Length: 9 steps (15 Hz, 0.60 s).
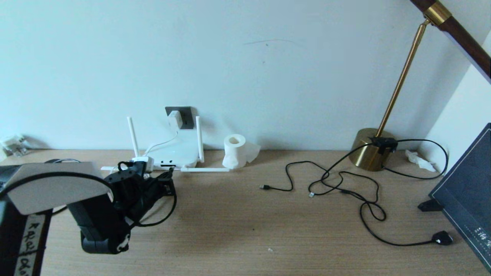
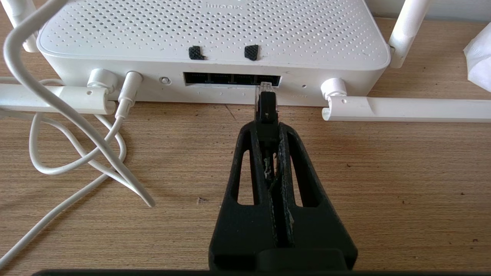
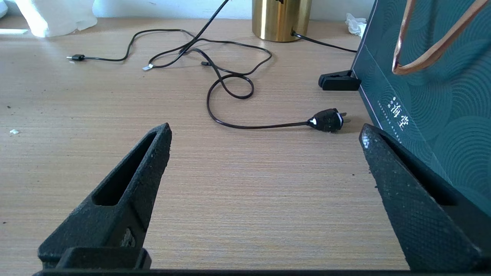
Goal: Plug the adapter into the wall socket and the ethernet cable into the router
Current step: Plug cable into router interface
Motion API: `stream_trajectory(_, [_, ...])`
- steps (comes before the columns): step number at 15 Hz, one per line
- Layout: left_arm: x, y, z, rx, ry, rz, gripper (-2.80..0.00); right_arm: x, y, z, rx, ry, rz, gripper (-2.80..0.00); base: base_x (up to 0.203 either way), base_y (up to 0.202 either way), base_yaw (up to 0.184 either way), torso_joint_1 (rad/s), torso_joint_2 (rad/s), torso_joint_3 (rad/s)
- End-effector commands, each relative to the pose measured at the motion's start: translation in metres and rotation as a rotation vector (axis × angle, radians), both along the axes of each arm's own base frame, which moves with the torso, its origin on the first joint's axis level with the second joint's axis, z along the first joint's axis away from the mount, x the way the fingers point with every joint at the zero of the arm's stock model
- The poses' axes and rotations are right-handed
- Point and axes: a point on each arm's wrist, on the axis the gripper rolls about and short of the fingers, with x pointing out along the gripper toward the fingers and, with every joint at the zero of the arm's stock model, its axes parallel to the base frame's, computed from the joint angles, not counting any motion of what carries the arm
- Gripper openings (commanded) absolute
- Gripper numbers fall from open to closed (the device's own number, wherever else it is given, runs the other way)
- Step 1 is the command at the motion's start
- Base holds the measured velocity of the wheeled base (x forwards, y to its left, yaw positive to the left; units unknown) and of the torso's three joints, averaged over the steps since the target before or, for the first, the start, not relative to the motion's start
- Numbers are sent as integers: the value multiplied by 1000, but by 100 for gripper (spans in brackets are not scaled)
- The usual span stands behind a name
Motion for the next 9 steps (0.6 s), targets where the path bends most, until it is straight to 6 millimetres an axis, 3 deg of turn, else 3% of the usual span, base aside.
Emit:
stream_trajectory(1, [0, 0, 0, 0, -5, 0, -280, 0, 0, 0, 0, 1, 0, 0, 0, 0, 0, 0, 0, 0])
stream_trajectory(9, [2, 0, 2, -4, -16, 0, -280, 0, 0, 0, 0, 1, 0, 0, 0, 0, 0, 0, 0, 0])
